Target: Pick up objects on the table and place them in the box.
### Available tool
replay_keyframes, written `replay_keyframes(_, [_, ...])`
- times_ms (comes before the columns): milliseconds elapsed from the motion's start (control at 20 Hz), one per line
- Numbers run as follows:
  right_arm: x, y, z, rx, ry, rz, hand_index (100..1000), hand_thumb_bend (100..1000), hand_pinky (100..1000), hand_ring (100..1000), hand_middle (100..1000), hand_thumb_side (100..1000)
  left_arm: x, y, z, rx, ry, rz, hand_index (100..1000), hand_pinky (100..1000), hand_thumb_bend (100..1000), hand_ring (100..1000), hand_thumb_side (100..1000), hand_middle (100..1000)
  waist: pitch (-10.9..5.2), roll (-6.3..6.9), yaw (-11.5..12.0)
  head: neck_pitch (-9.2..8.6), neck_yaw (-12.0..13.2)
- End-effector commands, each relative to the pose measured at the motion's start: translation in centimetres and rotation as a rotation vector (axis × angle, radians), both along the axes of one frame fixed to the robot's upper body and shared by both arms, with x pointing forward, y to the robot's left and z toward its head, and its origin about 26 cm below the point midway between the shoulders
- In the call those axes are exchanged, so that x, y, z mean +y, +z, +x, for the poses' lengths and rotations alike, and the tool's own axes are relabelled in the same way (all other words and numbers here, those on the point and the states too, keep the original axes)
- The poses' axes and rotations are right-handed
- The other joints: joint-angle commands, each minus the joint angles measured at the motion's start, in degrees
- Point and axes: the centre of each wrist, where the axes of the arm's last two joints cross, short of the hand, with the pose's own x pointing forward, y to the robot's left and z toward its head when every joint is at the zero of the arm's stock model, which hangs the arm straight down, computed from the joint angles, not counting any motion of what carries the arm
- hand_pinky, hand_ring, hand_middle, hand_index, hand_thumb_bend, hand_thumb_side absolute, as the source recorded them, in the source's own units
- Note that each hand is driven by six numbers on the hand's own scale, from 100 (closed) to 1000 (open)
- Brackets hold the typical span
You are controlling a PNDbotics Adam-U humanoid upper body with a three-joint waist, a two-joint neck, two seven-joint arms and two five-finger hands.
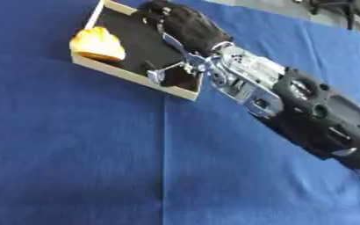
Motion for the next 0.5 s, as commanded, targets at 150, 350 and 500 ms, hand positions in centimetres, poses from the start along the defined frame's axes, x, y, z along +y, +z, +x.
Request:
replay_keyframes(150, [0.0,1.0,-0.2,-0.051,-0.061,-0.025,935,300,893,976,905,268,0.0,0.6,-0.4,-0.022,-0.008,0.013,882,945,100,741,572,727,-1.27,0.6,0.03,-0.63,-0.35])
replay_keyframes(350, [-0.1,1.5,-0.2,-0.114,-0.02,0.064,943,161,871,960,892,249,0.4,0.3,-0.4,-0.006,0.008,0.024,881,945,100,741,572,727,-1.96,0.6,-1.02,0.11,1.2])
replay_keyframes(500, [-0.9,2.4,-0.6,-0.183,0.062,0.156,941,100,856,943,893,276,0.8,0.2,-0.4,-0.002,0.03,0.032,881,942,100,743,572,728,-2.98,0.6,-2.33,0.89,3.63])
